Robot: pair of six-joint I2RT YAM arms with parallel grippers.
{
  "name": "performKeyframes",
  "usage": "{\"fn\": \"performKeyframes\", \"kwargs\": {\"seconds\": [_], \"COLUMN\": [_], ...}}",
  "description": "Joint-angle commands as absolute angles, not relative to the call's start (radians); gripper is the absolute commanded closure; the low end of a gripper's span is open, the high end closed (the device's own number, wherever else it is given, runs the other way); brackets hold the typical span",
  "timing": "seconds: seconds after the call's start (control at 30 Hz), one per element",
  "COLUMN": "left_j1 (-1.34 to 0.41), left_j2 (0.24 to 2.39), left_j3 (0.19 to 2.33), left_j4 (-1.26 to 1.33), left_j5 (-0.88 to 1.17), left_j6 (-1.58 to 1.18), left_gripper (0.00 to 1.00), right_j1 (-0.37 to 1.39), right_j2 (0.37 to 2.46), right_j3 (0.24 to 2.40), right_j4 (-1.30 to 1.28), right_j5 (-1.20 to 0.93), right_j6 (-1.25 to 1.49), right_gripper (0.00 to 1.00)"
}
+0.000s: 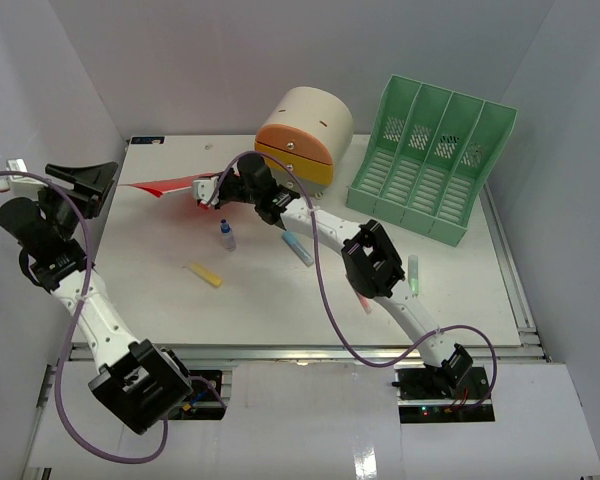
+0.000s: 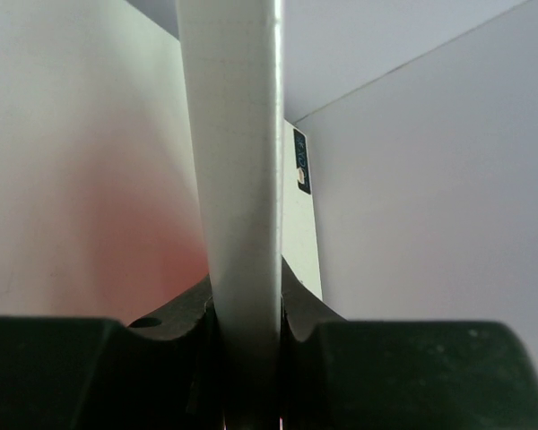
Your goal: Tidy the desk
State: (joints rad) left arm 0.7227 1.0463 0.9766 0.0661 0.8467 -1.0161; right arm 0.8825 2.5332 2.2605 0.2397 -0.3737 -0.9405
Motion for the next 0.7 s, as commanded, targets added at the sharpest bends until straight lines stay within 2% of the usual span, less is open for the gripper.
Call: {"fn": "performKeyframes", "kwargs": {"seconds": [0.0, 0.5, 0.6, 0.67], "left_j1": [0.717, 0.624, 0.522, 0.379], "left_j2": [0.976, 0.892, 0.891, 0.92], "left_j3": [0.92, 0.99, 0.978, 0.987], "left_j4": [-0.066, -0.059, -0.057, -0.057], "left_j5": [0.805, 0.823, 0.748, 0.694], "left_j6": [-0.987, -1.057, -1.012, -0.97], "left_gripper": [0.29, 0.28, 0.28, 0.28], "right_j1": [0.871, 0.807, 0.777, 0.749], "right_j2": [2.4, 2.217, 2.162, 2.125], "right_j3": [2.33, 2.423, 2.428, 2.419], "right_j4": [0.39, 0.397, 0.353, 0.316], "right_j5": [-0.332, -0.255, -0.247, -0.242], "right_j6": [-0.805, -0.463, -0.392, -0.34], "right_gripper": [0.92, 0.92, 0.92, 0.92]}}
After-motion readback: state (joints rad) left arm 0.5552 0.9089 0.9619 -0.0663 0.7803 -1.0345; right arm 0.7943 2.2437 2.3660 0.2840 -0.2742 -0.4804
